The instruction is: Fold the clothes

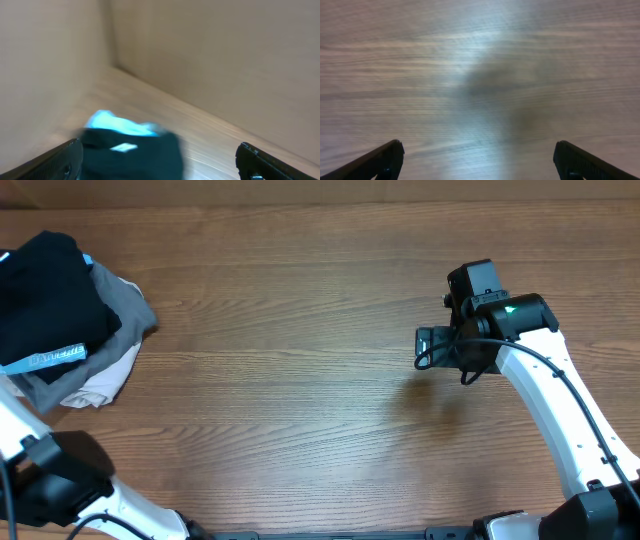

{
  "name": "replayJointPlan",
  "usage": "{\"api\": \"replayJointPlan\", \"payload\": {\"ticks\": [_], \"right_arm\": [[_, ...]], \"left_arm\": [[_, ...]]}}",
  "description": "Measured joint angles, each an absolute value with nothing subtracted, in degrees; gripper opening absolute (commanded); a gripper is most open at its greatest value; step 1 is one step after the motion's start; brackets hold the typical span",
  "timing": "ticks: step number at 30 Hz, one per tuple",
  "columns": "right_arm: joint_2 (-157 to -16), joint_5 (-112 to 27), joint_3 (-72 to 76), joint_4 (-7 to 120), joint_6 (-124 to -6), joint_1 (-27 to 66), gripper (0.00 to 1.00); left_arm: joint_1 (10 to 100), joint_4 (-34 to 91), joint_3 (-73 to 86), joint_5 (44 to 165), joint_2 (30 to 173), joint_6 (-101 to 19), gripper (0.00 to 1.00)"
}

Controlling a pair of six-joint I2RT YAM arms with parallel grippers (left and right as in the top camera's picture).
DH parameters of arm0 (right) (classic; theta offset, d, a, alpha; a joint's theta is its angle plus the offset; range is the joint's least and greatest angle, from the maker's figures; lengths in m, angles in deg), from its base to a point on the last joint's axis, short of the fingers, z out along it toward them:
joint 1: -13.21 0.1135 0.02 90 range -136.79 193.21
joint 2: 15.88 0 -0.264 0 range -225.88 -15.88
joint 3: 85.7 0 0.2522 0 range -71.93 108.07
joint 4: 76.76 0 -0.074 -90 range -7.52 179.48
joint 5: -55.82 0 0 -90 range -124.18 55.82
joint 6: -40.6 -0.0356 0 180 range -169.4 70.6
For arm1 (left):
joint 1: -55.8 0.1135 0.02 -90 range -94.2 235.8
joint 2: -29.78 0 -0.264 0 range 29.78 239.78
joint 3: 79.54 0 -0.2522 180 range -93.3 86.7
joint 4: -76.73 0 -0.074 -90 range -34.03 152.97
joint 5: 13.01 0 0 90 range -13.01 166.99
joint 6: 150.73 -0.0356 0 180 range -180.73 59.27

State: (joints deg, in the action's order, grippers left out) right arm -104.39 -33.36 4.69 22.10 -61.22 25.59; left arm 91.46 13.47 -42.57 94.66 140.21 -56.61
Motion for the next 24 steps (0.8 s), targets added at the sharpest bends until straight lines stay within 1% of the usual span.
{"api": "replayJointPlan", "payload": {"ticks": [3,4,5,11,14,16,19,24], "right_arm": [[-104.39,-36.46,4.69,26.25,-61.22,25.62,1.0],[-104.39,-38.56,4.69,28.57,-61.19,25.62,1.0],[-104.39,-39.41,4.66,29.75,-61.24,25.62,1.0],[-104.39,-42.34,4.71,39.54,-61.39,25.62,1.0],[-104.39,-41.36,4.71,41.47,-61.35,25.59,1.0],[-104.39,-40.63,4.71,40.99,-61.35,25.55,1.0],[-104.32,-39.91,4.73,36.46,-62.83,24.7,1.0],[-101.92,-39.32,4.73,31.57,-64.91,23.32,1.0]], "left_arm": [[85.19,8.71,-43.05,96.32,139.49,-56.57,1.0],[80.71,5.56,-43.03,96.72,139.79,-56.59,1.0],[78.11,3.9,-43.01,96.72,140.17,-56.57,1.0],[60.08,-14.79,-42.96,91.93,143.38,-57.23,1.0],[54.11,-22.81,-42.88,89.33,144.97,-57.75,1.0],[50.77,-27.69,-42.88,87.78,145.83,-57.9,1.0],[47.29,-33.37,-42.79,84.78,146.18,-57.86,1.0],[44.19,-33.59,-42.11,82.03,145.89,-56.75,1.0]]}}
